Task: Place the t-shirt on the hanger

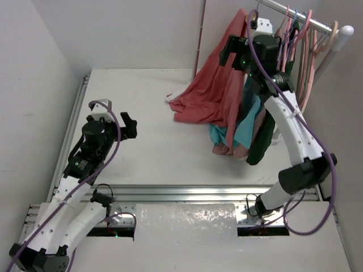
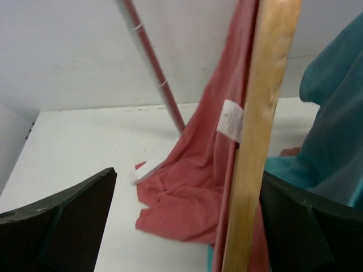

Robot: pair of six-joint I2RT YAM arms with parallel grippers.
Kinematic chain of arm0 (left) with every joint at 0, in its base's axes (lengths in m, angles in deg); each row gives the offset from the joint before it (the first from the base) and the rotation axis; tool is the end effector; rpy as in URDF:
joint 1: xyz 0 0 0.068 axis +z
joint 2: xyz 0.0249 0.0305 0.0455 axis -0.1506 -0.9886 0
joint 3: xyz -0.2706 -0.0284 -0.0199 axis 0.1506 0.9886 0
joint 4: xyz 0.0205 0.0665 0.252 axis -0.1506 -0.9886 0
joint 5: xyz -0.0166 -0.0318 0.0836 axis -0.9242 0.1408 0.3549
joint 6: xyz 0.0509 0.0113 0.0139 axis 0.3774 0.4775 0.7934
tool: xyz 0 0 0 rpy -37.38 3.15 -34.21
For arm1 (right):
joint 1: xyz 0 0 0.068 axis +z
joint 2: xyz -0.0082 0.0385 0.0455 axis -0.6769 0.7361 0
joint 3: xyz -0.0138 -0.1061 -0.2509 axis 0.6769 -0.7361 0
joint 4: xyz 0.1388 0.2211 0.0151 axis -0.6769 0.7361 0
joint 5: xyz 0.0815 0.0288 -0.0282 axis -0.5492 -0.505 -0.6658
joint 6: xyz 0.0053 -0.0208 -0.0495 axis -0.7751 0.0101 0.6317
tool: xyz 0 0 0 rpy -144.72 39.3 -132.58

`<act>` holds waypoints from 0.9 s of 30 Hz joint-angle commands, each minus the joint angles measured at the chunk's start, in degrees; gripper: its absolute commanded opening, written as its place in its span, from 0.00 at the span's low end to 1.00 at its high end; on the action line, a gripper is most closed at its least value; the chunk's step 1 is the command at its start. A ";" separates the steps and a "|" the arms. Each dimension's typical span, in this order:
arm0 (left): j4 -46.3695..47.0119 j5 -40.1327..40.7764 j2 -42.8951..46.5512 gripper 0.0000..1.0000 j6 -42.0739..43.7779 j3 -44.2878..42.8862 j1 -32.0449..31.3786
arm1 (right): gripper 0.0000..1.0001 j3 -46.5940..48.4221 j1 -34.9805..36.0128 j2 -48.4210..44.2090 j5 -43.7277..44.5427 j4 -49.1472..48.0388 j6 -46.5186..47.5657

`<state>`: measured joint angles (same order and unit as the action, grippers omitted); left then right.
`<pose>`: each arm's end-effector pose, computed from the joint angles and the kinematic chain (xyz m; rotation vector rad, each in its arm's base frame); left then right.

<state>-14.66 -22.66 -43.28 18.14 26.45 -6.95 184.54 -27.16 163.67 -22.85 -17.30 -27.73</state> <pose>0.1557 -0.0376 0.3286 -0.0615 1.8355 -0.1945 0.3538 0.0918 0.4620 0.2398 1.7412 0.3531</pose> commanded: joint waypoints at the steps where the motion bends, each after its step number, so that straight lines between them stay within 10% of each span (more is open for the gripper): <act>1: -0.59 6.27 -1.99 1.00 -3.97 -3.00 2.43 | 0.99 -2.53 3.80 -7.12 6.14 3.09 0.84; 10: -2.62 10.32 -3.49 1.00 -7.85 -3.98 3.58 | 0.99 -15.90 5.30 -22.50 5.21 12.24 -3.74; 20: -5.77 14.27 -2.53 1.00 -6.01 -4.50 3.66 | 0.99 -23.65 6.79 -34.90 -18.70 25.24 2.56; 27: -9.91 19.19 7.90 1.00 -6.80 -1.78 3.66 | 0.99 -35.30 6.79 -50.25 -2.48 27.02 8.39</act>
<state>-24.11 -7.38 -41.15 11.84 24.64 -3.94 153.33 -20.49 119.39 -32.95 8.95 -22.77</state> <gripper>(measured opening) 0.995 0.992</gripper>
